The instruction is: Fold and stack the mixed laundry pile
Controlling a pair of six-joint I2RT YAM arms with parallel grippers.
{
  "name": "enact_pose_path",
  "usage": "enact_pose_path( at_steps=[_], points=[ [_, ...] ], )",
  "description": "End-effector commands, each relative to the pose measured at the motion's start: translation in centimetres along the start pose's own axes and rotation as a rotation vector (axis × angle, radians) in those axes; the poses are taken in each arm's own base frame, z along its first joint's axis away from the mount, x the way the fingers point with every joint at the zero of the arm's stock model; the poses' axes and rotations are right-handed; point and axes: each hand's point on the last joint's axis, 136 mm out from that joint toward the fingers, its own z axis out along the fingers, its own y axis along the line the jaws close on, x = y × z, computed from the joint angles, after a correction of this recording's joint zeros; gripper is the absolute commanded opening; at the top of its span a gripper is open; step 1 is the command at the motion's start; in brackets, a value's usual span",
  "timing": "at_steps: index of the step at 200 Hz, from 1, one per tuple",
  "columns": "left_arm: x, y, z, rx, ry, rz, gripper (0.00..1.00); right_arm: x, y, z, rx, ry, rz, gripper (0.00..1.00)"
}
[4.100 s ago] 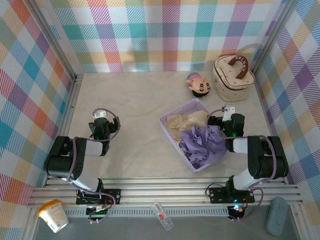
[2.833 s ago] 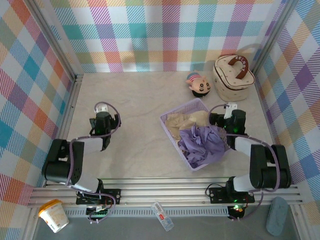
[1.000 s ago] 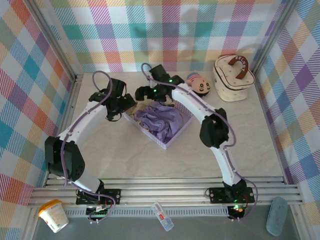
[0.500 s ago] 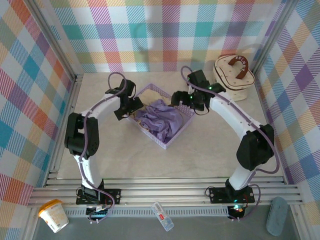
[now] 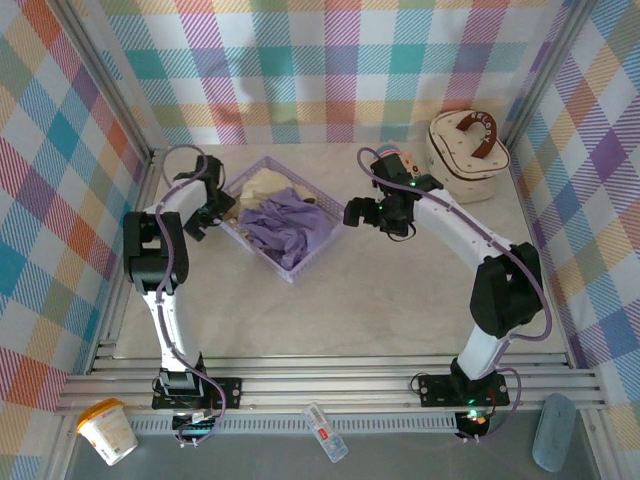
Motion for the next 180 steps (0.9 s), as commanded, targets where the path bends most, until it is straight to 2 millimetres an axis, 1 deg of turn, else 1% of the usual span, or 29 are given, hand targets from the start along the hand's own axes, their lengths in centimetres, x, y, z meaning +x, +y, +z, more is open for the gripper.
enact_pose_path(
  at_steps=[1,20,39,44,46,55,78,87,94,104,112,121,140,148,155,161,163,167,180],
  points=[
    [-4.5,4.6,-2.2,-0.089,-0.086,-0.114,1.0,-0.4,-0.1,0.0,0.016,0.002,0.005,1.0],
    [-6.5,7.7,-2.1,-0.113,-0.09,-0.18,1.0,-0.3,0.1,0.4,0.004,0.015,0.009,0.99],
    [-7.5,10.7,-1.5,-0.124,-0.065,-0.251,1.0,-0.4,0.3,0.8,-0.01,0.026,0.009,0.99],
    [-7.5,10.9,-1.5,-0.125,-0.06,-0.251,1.0,-0.4,0.5,0.8,-0.014,0.026,0.008,0.99],
    [-8.0,11.8,-1.5,-0.133,-0.061,-0.27,1.0,-0.4,0.5,0.9,-0.015,0.028,0.008,0.99],
    [-8.5,13.0,-1.7,-0.148,-0.068,-0.28,1.0,-0.6,0.7,1.0,-0.02,0.029,0.006,0.99],
    [-9.7,15.1,-3.1,-0.168,-0.111,-0.3,1.0,-1.2,1.3,1.0,-0.037,0.035,-0.007,0.99],
    [-10.1,15.7,-3.8,-0.162,-0.121,-0.311,1.0,-1.4,1.5,1.0,-0.041,0.037,-0.014,0.99],
    [-10.4,15.7,-4.4,-0.146,-0.128,-0.309,1.0,-1.6,1.7,0.9,-0.042,0.036,-0.019,0.99],
    [-10.8,15.4,-5.4,-0.123,-0.137,-0.279,1.0,-1.9,1.9,0.7,-0.049,0.032,-0.026,0.99],
    [-10.9,14.6,-6.2,-0.075,-0.131,-0.251,1.0,-2.1,2.2,0.7,-0.056,0.03,-0.029,0.99],
    [-10.8,13.4,-7.2,-0.005,-0.115,-0.221,1.0,-2.2,2.5,0.7,-0.067,0.03,-0.032,0.99],
    [-9.6,10.1,-9.7,0.158,-0.084,-0.136,1.0,-2.5,2.8,0.8,-0.081,0.038,-0.029,0.99],
    [-8.6,8.6,-10.7,0.228,-0.069,-0.095,1.0,-2.6,3.0,0.8,-0.088,0.037,-0.029,0.99],
    [-7.3,7.1,-11.5,0.287,-0.049,-0.048,1.0,-2.7,3.1,0.8,-0.092,0.036,-0.027,0.99],
    [-6.5,6.1,-11.9,0.334,-0.03,-0.019,1.0,-2.7,3.2,0.8,-0.096,0.037,-0.026,0.99],
    [-5.6,5.2,-12.2,0.357,-0.02,0.01,1.0,-2.7,3.2,0.9,-0.096,0.037,-0.025,0.99],
    [-4.6,4.2,-12.5,0.388,-0.004,0.047,1.0,-2.7,3.3,0.9,-0.1,0.036,-0.026,0.99],
    [-2.1,2.1,-12.8,0.439,0.035,0.146,1.0,-2.9,3.5,0.9,-0.112,0.034,-0.022,0.99]
  ],
)
